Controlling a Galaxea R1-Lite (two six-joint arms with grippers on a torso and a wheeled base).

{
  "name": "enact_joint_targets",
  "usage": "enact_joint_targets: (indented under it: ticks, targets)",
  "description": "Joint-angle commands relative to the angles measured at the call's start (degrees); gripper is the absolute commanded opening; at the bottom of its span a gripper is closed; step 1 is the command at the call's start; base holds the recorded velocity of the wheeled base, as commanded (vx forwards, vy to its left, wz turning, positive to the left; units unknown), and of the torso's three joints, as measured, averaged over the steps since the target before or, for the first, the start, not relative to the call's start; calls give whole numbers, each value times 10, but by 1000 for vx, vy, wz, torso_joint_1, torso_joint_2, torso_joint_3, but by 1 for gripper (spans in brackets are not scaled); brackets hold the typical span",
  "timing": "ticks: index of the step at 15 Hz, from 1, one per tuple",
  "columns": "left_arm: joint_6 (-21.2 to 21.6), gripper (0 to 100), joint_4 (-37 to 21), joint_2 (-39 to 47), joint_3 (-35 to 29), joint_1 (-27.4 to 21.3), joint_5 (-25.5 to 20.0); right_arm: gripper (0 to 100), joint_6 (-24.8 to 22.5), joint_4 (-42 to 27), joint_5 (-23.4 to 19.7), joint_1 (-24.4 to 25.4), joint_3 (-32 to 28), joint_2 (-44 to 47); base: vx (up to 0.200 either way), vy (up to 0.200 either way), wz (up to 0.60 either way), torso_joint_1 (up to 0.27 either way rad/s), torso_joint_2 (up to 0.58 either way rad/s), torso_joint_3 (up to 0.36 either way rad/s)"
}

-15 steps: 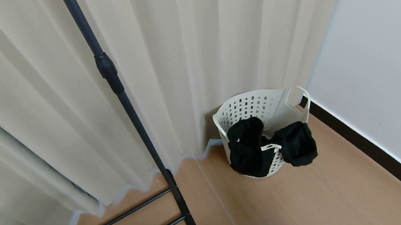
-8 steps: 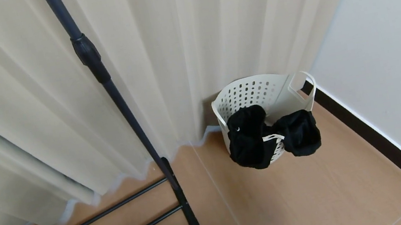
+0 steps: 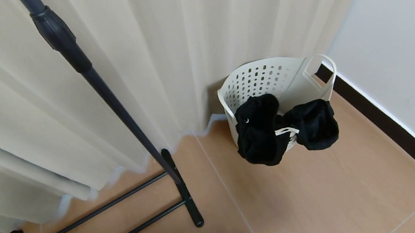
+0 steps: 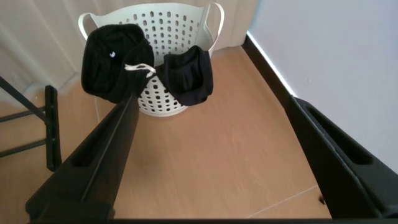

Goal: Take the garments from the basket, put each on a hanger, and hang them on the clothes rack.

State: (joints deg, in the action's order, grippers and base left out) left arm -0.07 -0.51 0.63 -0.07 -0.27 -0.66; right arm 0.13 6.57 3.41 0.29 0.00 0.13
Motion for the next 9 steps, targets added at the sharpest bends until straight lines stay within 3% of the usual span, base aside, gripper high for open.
enact_joint_targets:
  ticks: [1, 6, 9]
  targets:
    - [0, 100, 0, 0, 0, 0, 0, 100, 0, 0, -1, 1, 0, 0, 0, 0, 0, -2, 12, -198]
    - [0, 100, 0, 0, 0, 0, 0, 100, 0, -7, -6, 10, 0, 27, 0, 0, 0, 1, 1, -163]
    - [0, 100, 0, -1, 0, 0, 1, 100, 3, -7, -12, 85, 0, 123, 0, 0, 0, 0, 0, 0]
